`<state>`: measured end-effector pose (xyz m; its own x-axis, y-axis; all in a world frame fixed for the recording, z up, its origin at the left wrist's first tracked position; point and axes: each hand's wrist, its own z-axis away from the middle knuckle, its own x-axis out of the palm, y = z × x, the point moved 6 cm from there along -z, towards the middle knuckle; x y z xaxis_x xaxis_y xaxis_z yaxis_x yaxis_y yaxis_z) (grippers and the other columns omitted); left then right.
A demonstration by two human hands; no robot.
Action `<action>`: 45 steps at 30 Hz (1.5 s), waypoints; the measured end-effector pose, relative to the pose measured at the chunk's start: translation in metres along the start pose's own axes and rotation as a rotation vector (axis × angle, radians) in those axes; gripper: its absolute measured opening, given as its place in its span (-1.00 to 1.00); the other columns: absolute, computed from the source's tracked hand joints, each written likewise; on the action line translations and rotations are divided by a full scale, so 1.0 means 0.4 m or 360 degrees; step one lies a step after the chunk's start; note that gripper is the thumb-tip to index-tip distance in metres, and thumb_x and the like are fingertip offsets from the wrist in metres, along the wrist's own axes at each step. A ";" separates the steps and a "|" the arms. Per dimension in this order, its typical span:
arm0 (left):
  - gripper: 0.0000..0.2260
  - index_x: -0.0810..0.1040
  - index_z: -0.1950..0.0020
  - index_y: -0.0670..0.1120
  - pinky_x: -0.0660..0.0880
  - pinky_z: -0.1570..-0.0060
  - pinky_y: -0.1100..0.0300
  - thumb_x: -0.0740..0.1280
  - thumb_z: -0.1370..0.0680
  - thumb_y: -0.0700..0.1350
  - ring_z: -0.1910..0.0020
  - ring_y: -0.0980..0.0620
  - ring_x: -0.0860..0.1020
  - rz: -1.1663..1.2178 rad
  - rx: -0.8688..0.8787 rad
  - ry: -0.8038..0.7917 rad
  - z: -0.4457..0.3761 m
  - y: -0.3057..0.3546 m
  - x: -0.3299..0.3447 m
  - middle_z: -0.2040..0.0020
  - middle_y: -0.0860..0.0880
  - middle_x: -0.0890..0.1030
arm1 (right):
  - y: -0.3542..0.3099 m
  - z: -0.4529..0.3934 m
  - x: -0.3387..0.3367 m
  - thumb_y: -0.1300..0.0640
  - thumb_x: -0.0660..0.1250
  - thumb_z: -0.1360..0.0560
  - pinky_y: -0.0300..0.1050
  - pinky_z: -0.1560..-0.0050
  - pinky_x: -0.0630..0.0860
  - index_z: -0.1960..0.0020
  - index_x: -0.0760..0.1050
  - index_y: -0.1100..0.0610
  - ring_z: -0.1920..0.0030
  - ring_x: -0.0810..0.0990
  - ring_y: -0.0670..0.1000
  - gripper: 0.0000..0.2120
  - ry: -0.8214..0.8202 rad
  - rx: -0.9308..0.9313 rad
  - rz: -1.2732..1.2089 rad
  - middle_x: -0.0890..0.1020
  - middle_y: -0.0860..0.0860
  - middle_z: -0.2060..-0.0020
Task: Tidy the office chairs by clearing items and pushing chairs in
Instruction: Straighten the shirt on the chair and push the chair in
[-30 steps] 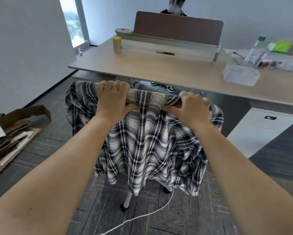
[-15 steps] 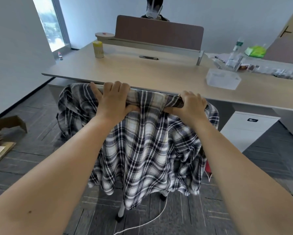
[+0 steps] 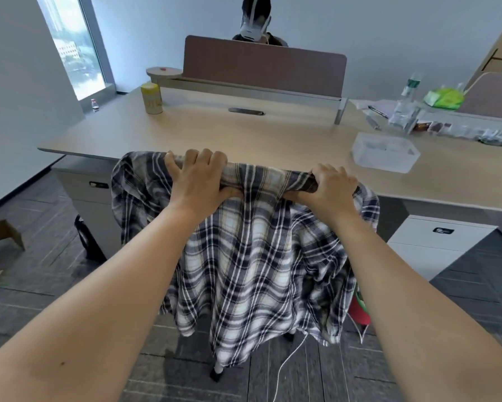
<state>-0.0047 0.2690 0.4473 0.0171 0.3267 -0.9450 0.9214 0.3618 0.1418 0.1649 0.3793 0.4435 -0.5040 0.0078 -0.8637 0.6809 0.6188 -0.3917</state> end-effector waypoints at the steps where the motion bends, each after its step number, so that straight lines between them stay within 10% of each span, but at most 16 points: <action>1: -0.55 0.32 -0.23 -0.13 -0.02 -0.38 -0.32 0.30 -0.46 0.09 -0.32 -0.17 0.26 0.0013 0.0000 0.0005 -0.022 0.009 0.008 -0.24 -0.15 0.41 | 0.017 -0.023 0.000 -0.22 0.37 -0.33 -0.08 0.02 0.06 0.42 0.06 0.01 0.07 0.25 0.00 -0.47 0.0005 0.0005 -0.0003 0.21 -0.12 0.39; 21: -0.53 0.30 -0.31 -0.12 -0.17 -0.38 -0.28 0.31 -0.47 0.01 -0.35 -0.17 0.18 0.0198 0.0152 0.0011 -0.413 -0.008 0.130 -0.31 -0.14 0.35 | 0.145 -0.385 0.077 -0.41 0.18 -0.12 -0.10 0.04 0.09 0.20 0.26 0.11 0.09 0.26 0.00 -0.39 0.0045 0.0047 0.0018 0.30 -0.07 0.35; 36: -0.50 0.28 -0.30 -0.11 -0.24 -0.39 -0.27 0.31 -0.45 0.05 -0.41 -0.13 0.13 0.0142 0.0182 0.0074 -0.427 0.037 0.144 -0.35 -0.12 0.29 | 0.179 -0.403 0.071 -0.21 0.38 -0.32 0.03 -0.23 0.27 -0.18 0.40 0.19 -0.18 0.39 0.19 -0.39 0.0021 0.0177 0.0246 0.47 0.17 -0.13; 41: -0.59 0.46 -0.18 -0.20 0.20 -0.31 -0.24 0.30 -0.36 -0.10 -0.25 -0.14 0.34 0.0108 0.0737 0.0375 -0.343 0.153 0.125 -0.17 -0.23 0.55 | 0.171 -0.288 0.015 -0.02 0.37 -0.41 -0.05 -0.33 0.18 -0.32 0.30 0.19 -0.36 0.23 0.17 -0.43 0.0165 0.0301 -0.0022 0.32 0.18 -0.32; 45: -0.69 0.44 -0.22 -0.21 0.43 -0.15 -0.03 0.16 -0.53 -0.13 -0.14 -0.19 0.51 0.0348 0.0891 -0.0017 -0.292 0.298 0.134 -0.14 -0.19 0.57 | 0.237 -0.166 -0.076 0.08 0.28 -0.48 -0.13 -0.01 0.38 -0.14 0.49 0.25 -0.14 0.52 0.15 -0.69 0.0222 0.0501 -0.0161 0.58 0.19 -0.11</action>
<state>0.0608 0.4316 0.4478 0.2309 0.3318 -0.9147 0.9603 -0.2291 0.1593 0.2094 0.4901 0.4537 -0.6302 0.0796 -0.7723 0.7432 0.3496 -0.5704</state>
